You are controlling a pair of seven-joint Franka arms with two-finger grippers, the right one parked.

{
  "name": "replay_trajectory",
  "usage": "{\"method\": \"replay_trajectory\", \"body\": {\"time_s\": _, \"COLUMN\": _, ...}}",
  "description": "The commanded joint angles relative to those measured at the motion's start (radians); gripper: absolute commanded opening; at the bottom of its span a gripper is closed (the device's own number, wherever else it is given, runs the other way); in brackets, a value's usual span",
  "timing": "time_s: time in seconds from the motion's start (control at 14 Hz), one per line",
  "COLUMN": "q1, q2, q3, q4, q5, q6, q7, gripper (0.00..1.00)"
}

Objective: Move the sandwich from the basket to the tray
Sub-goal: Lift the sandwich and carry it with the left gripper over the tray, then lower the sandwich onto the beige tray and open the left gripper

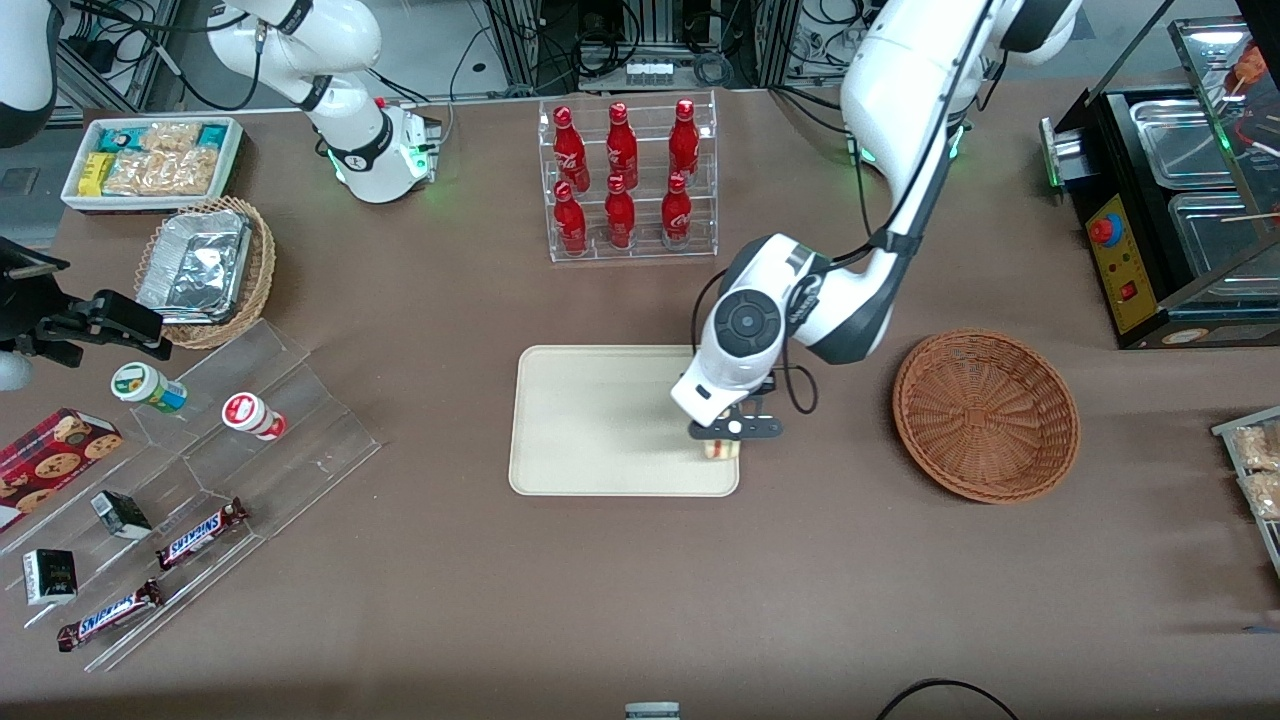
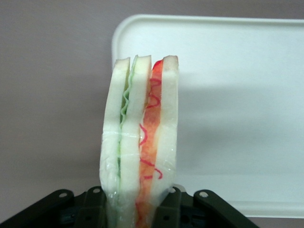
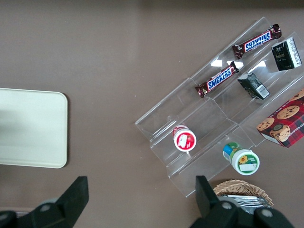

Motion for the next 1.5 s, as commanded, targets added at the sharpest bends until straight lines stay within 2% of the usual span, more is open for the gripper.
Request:
{"method": "replay_trajectory", "body": {"time_s": 0.0, "q1": -0.031, "q2": 0.058, "q3": 0.014, "q4": 0.034, "q5": -0.053, "q6": 0.048, "q7": 0.007, "gripper": 0.32}}
{"method": "replay_trajectory", "body": {"time_s": 0.21, "q1": -0.041, "q2": 0.088, "q3": 0.014, "q4": 0.056, "q5": -0.086, "q6": 0.051, "q7": 0.013, "gripper": 0.32}}
{"method": "replay_trajectory", "body": {"time_s": 0.43, "q1": -0.042, "q2": 0.108, "q3": 0.014, "q4": 0.073, "q5": -0.080, "q6": 0.051, "q7": 0.023, "gripper": 0.34}}
{"method": "replay_trajectory", "body": {"time_s": 0.5, "q1": -0.042, "q2": 0.112, "q3": 0.014, "q4": 0.073, "q5": -0.080, "q6": 0.053, "q7": 0.023, "gripper": 0.38}}
{"method": "replay_trajectory", "body": {"time_s": 0.57, "q1": -0.044, "q2": 0.117, "q3": 0.014, "q4": 0.080, "q5": -0.078, "q6": 0.053, "q7": 0.023, "gripper": 0.46}}
{"method": "replay_trajectory", "body": {"time_s": 0.71, "q1": -0.044, "q2": 0.129, "q3": 0.014, "q4": 0.103, "q5": -0.078, "q6": 0.053, "q7": 0.023, "gripper": 0.57}}
{"method": "replay_trajectory", "body": {"time_s": 1.0, "q1": -0.038, "q2": 0.079, "q3": 0.017, "q4": 0.108, "q5": -0.074, "q6": 0.032, "q7": 0.013, "gripper": 0.98}}
{"method": "replay_trajectory", "body": {"time_s": 1.21, "q1": 0.010, "q2": -0.051, "q3": 0.041, "q4": 0.100, "q5": -0.077, "q6": -0.146, "q7": 0.019, "gripper": 1.00}}
{"method": "replay_trajectory", "body": {"time_s": 1.43, "q1": 0.118, "q2": -0.188, "q3": 0.049, "q4": 0.091, "q5": -0.066, "q6": -0.292, "q7": 0.048, "gripper": 1.00}}
